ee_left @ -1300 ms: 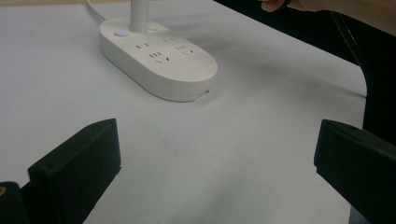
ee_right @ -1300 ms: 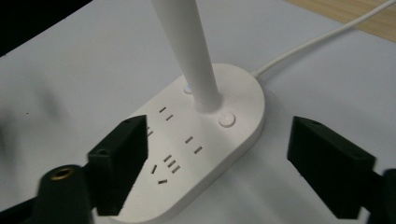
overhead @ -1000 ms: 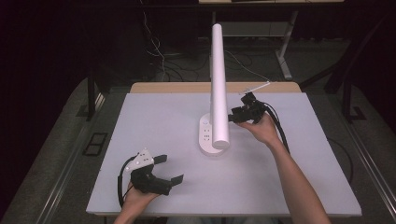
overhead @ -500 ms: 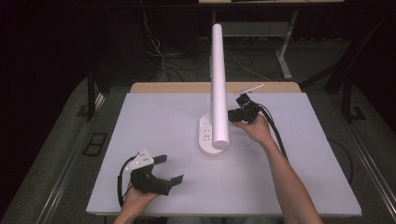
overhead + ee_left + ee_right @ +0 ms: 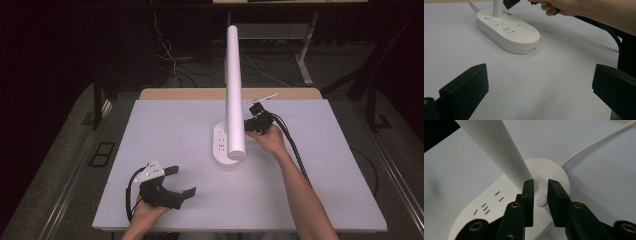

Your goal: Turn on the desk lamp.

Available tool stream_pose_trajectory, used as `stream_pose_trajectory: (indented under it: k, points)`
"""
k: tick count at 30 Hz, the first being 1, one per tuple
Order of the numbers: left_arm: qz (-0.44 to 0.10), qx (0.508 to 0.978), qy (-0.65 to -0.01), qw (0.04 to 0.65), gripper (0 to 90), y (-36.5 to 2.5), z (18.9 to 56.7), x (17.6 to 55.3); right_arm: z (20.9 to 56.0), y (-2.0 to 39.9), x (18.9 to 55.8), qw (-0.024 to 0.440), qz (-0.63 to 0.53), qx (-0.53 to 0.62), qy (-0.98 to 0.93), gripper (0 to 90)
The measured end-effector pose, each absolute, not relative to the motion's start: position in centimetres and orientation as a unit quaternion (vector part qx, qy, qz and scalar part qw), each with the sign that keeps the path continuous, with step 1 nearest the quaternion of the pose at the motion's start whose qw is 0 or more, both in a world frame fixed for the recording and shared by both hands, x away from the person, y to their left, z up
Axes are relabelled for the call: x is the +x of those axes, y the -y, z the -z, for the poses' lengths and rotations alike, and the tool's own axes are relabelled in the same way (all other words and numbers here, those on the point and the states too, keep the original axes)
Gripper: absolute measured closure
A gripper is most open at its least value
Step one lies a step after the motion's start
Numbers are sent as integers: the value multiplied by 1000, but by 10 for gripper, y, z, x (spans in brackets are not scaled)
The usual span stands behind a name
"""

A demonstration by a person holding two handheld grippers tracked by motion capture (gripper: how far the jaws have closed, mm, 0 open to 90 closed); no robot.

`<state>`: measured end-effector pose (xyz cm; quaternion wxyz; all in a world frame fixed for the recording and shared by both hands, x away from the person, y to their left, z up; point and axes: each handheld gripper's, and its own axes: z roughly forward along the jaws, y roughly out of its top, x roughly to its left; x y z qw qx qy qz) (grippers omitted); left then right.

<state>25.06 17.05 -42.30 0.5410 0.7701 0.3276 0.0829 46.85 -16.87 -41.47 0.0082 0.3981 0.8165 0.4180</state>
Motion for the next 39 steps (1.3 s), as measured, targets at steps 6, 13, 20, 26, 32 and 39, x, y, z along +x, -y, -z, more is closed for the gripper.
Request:
stream_pose_trajectory:
  k: [6, 13, 20, 26, 32, 39]
  points:
    - [-82, 770, -328, 541, 0, -170, 423, 251, 418, 169, 470, 8, -417, 398, -817, 849]
    - [-80, 771, -327, 541, 0, -169, 423, 251, 424, 167, 472, 7, -417, 402, -815, 897]
    - [-81, 771, -327, 540, 0, -170, 423, 251, 427, 166, 473, -1, -420, 405, -812, 897]
    - [-82, 771, -327, 540, 0, -170, 423, 251, 425, 161, 470, 13, -412, 395, -821, 899]
    - [-83, 771, -327, 541, 0, -170, 423, 250, 428, 164, 471, 6, -417, 401, -816, 900]
    - [-83, 771, -327, 541, 0, -170, 423, 250, 430, 163, 469, 7, -424, 410, -808, 899]
